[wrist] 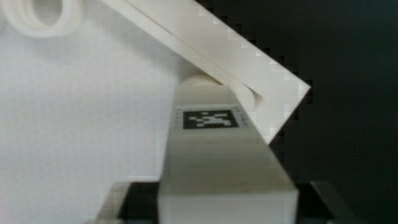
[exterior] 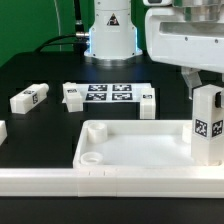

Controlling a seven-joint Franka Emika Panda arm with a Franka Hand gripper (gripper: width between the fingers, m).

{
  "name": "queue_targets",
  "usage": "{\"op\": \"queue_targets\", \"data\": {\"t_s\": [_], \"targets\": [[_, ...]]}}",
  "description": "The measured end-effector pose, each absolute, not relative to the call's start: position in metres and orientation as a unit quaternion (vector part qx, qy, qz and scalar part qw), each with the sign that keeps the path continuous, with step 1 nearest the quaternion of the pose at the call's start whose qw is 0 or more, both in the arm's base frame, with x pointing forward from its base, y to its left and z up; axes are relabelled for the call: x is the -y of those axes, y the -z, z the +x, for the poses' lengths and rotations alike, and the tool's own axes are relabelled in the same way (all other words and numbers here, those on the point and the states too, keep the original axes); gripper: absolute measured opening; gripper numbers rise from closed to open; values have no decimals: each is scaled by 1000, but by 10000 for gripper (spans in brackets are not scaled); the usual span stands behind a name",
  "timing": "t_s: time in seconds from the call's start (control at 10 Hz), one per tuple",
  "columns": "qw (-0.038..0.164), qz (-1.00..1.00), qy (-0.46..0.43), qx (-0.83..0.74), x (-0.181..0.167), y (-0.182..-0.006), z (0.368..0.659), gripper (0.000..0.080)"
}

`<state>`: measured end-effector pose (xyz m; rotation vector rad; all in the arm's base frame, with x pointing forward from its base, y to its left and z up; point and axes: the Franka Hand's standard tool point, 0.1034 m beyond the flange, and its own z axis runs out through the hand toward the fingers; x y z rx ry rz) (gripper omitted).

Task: Assemble desk

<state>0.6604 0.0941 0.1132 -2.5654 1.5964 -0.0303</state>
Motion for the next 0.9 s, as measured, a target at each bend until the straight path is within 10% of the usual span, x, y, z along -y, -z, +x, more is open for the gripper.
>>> {"op": "queue_targets", "data": {"t_s": [0.2, 0.4, 0.9], "targets": [[60, -858, 11, -510, -94, -113, 660, 290], [57, -882, 12, -468, -94, -112, 659, 587], [50, -977, 24, -206, -94, -110, 659, 649]]}}
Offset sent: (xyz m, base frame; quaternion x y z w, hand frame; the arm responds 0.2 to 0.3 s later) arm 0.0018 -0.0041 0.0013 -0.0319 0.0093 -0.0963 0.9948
